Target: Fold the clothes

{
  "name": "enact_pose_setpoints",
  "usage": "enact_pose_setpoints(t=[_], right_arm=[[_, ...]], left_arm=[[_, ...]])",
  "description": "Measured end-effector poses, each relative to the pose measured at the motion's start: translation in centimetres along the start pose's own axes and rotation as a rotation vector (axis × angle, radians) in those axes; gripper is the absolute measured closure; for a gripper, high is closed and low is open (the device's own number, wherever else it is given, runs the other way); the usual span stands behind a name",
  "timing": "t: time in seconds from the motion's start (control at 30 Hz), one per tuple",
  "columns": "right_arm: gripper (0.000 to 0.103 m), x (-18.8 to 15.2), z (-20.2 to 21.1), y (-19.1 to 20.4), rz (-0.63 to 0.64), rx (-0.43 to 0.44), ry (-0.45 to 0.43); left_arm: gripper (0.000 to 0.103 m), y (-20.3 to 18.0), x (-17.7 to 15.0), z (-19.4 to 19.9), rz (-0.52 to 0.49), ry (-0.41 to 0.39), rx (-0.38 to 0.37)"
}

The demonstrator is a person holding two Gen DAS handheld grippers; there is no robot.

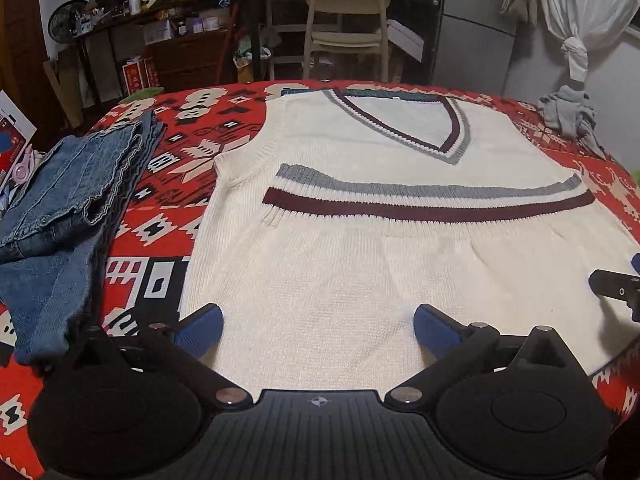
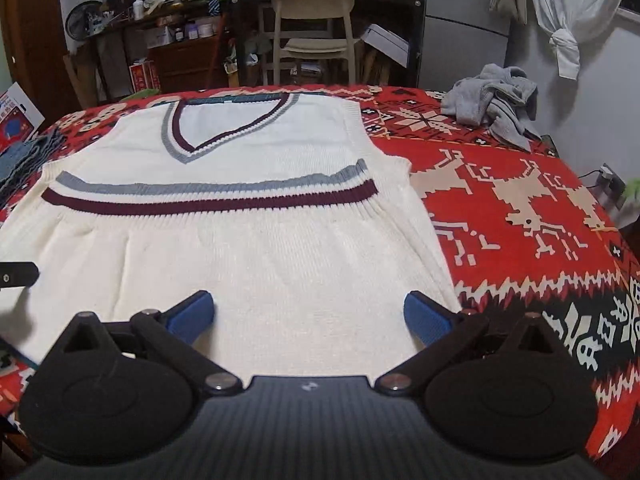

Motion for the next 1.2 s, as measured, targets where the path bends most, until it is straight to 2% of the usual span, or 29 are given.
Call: enact_pose_setpoints(t=[0.17,0.3,0.53,0.6,0.67,0.87,0.93,1.0,1.03,1.1,1.13,1.17,1.2], right_arm=[[0.001,0.5,-0.1,-0.3,0.01,0.031,0.048],[0.001,0.4,0.0,-0.4,0.023,0.049,0.046],[0.001,0.7,-0.2,-0.5,0.032,0.056,0.07],[0.001,0.9,-0.3,-0.5,0.039,0.064,0.082],[0.001,1.2,-0.1,-0.6,0.041,0.059,0.105],[0.001,3.4,2.4,-1.2,0.002,0.032,0.044],[0.001,4.4,3.1,-1.1,0.007,0.034,0.012],[0.002,5.3,3.5,-0.9,0.023,0.022,-0.02],[0.007,5.7,3.6,-0.8,0.035,0.021,-0.03],[0.02,6.3,3.2,-0.5,0.052,0.025,-0.024],[0.029,6.5,2.9,-0.4,0.054,0.018,-0.016],[0.044,6.6,2.5,-0.4,0.052,0.011,-0.004],[0.054,6.8,2.0,-0.4,0.051,0.011,0.01]], left_arm=[[0.0,-0.3,0.0,0.3,-0.002,0.004,-0.012],[0.0,-0.4,0.2,0.0,0.003,0.02,-0.003],[0.0,-0.4,0.0,0.4,-0.009,-0.01,-0.004],[0.007,-0.4,0.3,0.7,-0.009,-0.002,0.004],[0.008,-0.6,0.9,1.4,-0.01,-0.012,0.0],[0.008,-1.5,3.2,3.3,-0.038,-0.095,-0.035],[0.014,-1.8,3.9,3.1,-0.061,-0.1,-0.036],[0.033,-2.1,4.3,2.4,-0.072,-0.074,-0.042],[0.038,-2.2,4.5,2.0,-0.07,-0.058,-0.047],[0.053,-2.5,5.0,1.2,-0.067,-0.026,-0.057],[0.056,-2.4,5.1,0.8,-0.059,-0.016,-0.061],[0.064,-2.4,5.1,0.3,-0.051,-0.008,-0.066],[0.073,-2.4,5.4,0.0,-0.049,-0.002,-0.067]])
Point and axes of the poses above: each gripper's, at about its wrist camera, not at the fingertips, and z roughly against the way its jaws point, y to its left, x to its top, the point moved 5 cm from there along -z, roughly the way its jaws point, and after that the axes turned 8 degrees about z, right-handed, at the moved point
